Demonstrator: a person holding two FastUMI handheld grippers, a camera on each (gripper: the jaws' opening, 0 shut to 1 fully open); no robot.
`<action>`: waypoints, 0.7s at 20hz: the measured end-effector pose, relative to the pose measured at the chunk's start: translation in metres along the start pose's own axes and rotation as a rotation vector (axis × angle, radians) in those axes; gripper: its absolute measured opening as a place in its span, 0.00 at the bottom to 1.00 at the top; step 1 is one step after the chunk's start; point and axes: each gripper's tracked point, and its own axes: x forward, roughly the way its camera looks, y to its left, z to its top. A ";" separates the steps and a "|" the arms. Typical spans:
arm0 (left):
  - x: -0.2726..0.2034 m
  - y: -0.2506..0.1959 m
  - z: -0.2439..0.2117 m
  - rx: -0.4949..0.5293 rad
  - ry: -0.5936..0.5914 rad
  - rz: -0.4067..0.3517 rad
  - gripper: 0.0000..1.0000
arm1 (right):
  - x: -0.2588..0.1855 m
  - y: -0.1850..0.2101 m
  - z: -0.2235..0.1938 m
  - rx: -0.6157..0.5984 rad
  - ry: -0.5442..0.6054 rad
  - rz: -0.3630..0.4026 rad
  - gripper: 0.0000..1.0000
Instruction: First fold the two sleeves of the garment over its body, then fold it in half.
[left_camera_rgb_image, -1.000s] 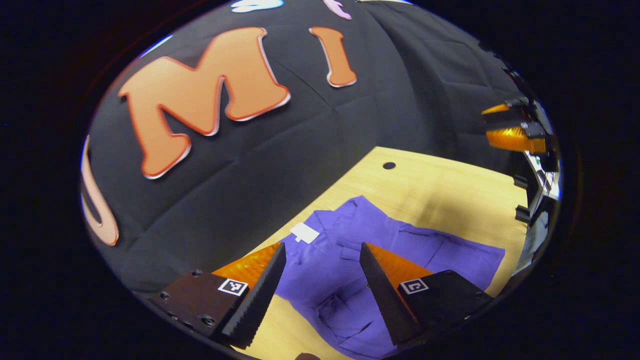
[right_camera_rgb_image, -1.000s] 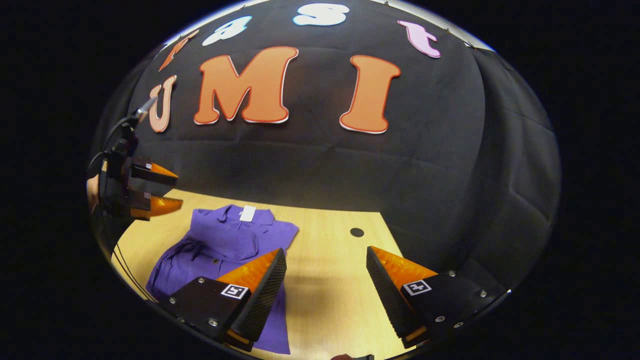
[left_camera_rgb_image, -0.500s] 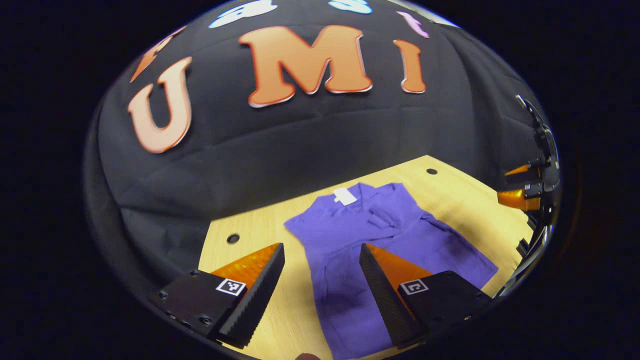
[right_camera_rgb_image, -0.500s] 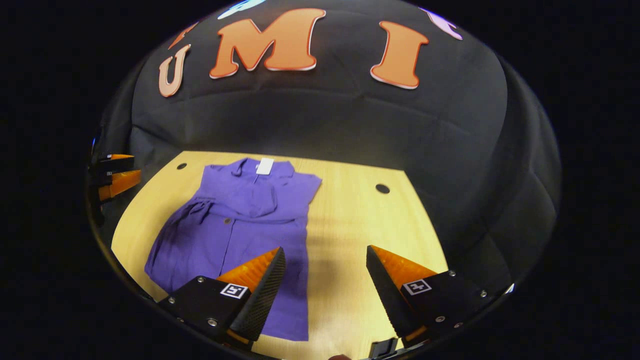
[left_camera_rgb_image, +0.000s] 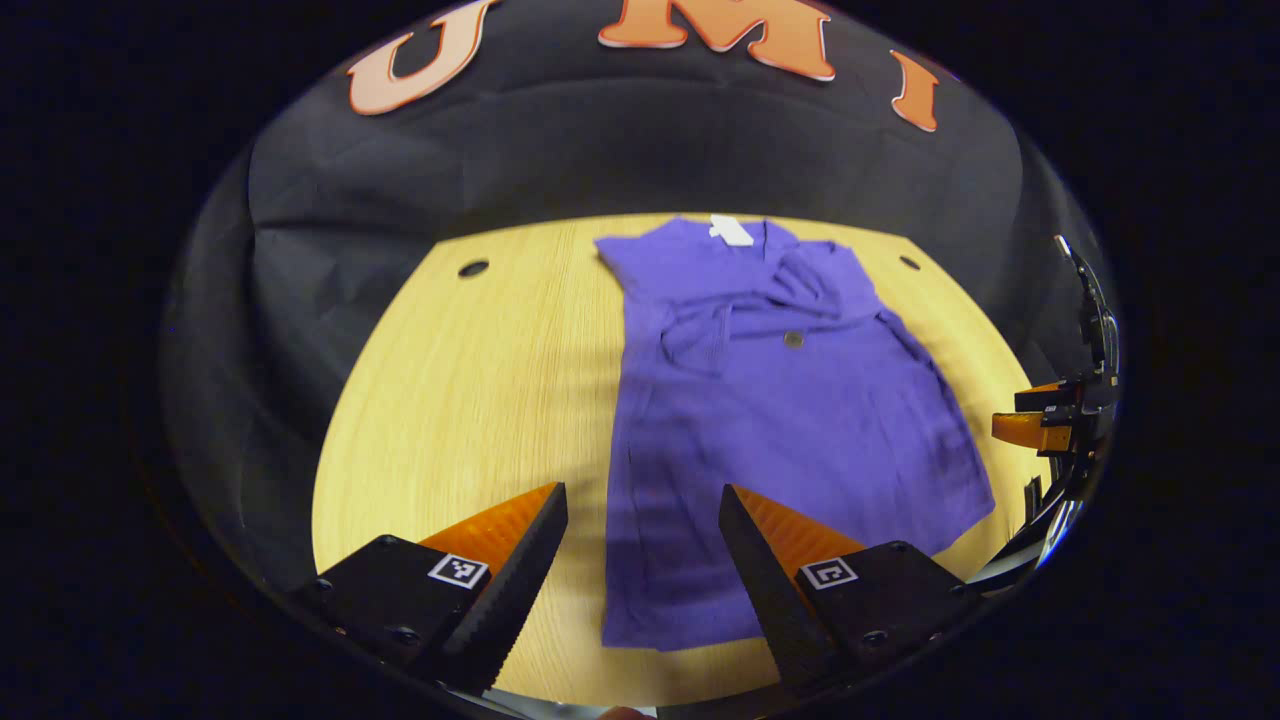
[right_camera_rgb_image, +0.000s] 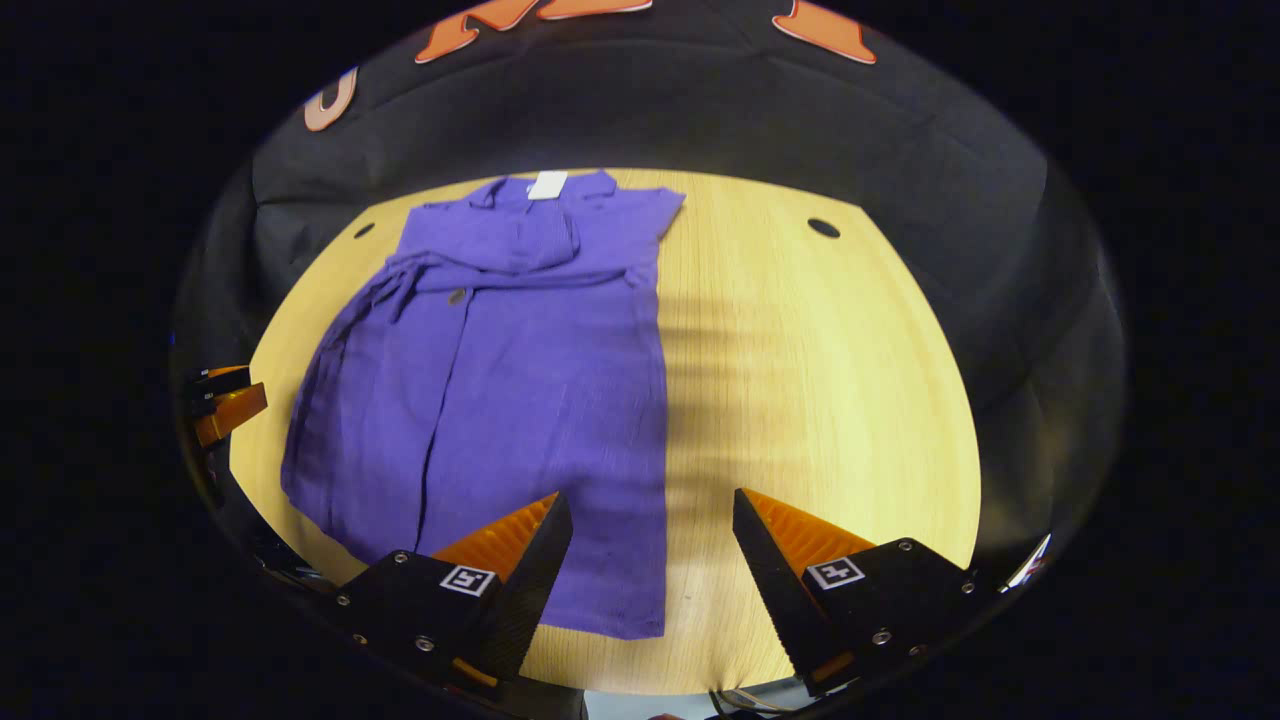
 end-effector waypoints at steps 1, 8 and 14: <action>0.004 0.000 -0.017 0.005 0.043 0.001 0.98 | 0.002 0.000 -0.011 0.001 0.034 0.000 0.97; 0.010 -0.006 -0.089 -0.099 0.270 -0.005 0.98 | 0.007 0.009 -0.069 0.026 0.228 0.019 0.97; 0.011 -0.006 -0.115 -0.125 0.382 -0.006 0.96 | 0.011 0.018 -0.093 0.037 0.326 0.039 0.97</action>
